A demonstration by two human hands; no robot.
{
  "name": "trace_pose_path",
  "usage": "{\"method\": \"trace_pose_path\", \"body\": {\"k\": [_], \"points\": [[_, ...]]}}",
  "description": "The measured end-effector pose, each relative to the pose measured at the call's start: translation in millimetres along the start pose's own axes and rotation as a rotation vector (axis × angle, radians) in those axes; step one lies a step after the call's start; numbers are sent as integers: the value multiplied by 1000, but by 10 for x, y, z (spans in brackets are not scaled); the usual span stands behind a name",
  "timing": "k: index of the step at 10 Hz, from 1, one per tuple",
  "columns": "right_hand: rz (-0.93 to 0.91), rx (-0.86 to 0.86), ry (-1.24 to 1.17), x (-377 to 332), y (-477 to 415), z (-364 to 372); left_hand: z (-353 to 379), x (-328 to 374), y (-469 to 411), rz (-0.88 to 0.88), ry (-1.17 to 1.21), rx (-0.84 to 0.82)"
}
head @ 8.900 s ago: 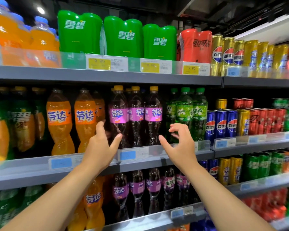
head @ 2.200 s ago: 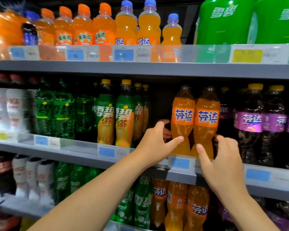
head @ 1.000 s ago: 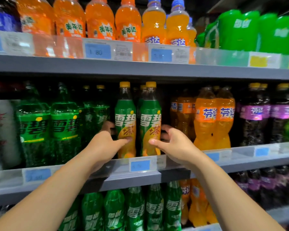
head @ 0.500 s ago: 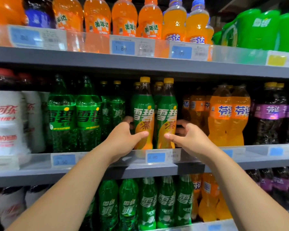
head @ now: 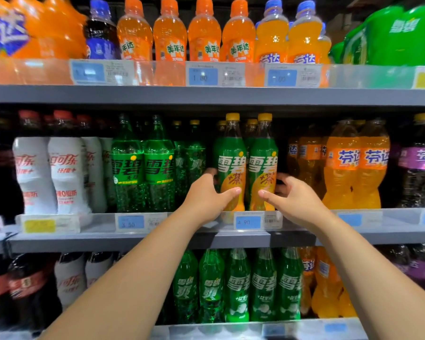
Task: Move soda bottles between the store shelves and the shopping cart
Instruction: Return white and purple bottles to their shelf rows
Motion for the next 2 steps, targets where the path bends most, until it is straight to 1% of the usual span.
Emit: {"method": "trace_pose_path", "body": {"k": [1,2], "points": [[-31,91,104,-68,53,-37,2,117,41,43,-52,44],[-87,175,94,-89,135,-39,0,180,134,70,-132,93]]}}
Point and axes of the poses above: each hand's wrist, its own y-axis away from the middle knuckle, its own z-axis out of the palm, x = y × z, the point moved 7 cm from there along -y, towards the middle knuckle, and after that the axes turned 14 degrees about z, right-handed, at the moved point
